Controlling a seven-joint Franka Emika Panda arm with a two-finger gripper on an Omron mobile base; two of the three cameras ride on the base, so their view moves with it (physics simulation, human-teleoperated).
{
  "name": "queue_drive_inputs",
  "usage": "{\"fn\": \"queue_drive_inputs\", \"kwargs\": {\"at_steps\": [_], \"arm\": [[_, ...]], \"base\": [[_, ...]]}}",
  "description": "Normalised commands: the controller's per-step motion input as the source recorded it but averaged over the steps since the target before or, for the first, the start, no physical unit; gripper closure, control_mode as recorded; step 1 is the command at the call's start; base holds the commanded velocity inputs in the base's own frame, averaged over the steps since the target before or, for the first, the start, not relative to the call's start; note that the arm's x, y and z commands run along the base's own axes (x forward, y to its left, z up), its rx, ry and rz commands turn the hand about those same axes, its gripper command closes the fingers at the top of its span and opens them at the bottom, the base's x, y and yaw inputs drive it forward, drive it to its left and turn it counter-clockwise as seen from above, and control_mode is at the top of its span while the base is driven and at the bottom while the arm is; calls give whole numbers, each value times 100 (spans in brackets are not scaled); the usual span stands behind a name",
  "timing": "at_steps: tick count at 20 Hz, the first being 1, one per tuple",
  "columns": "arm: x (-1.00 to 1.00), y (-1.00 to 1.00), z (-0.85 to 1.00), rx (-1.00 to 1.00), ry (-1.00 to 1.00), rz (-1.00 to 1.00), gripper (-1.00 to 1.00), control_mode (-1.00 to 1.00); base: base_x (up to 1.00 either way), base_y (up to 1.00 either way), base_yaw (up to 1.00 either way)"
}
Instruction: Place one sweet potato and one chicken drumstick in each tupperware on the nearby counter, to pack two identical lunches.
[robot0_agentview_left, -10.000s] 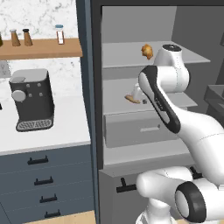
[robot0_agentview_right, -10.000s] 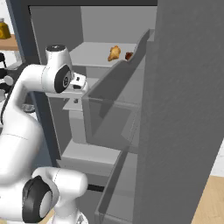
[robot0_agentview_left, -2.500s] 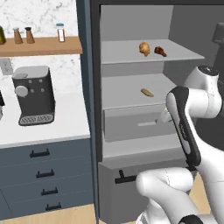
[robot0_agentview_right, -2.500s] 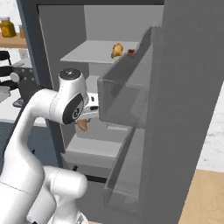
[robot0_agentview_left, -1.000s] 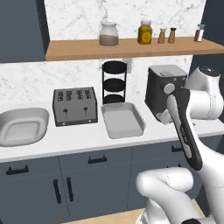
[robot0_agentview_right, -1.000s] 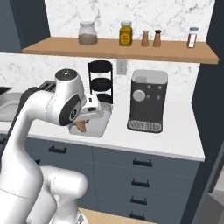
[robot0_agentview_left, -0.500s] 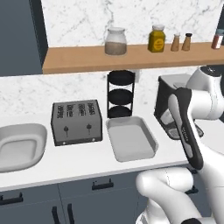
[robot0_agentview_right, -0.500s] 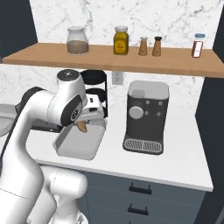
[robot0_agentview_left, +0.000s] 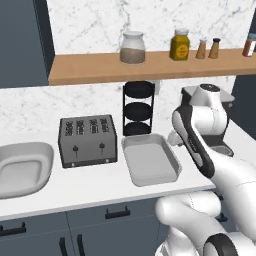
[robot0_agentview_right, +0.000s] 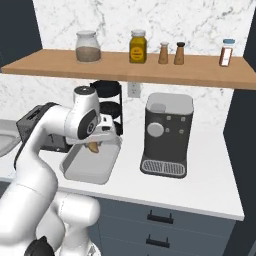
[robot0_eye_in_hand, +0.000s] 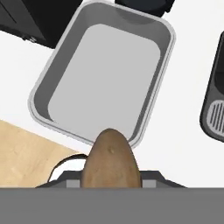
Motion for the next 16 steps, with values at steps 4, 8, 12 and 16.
{"fn": "queue_drive_inputs", "kwargs": {"at_steps": [4,8,12,16], "arm": [[100,45,-98,0,18,0,100,-100],[97,18,-42,0,13,0,100,-100],[48,0,-27,0,0,-1,100,-100],[51,0,-52,0,0,-3,100,-100]], "base": [[0,0,0],[0,0,0],[0,0,0],[0,0,0]]}}
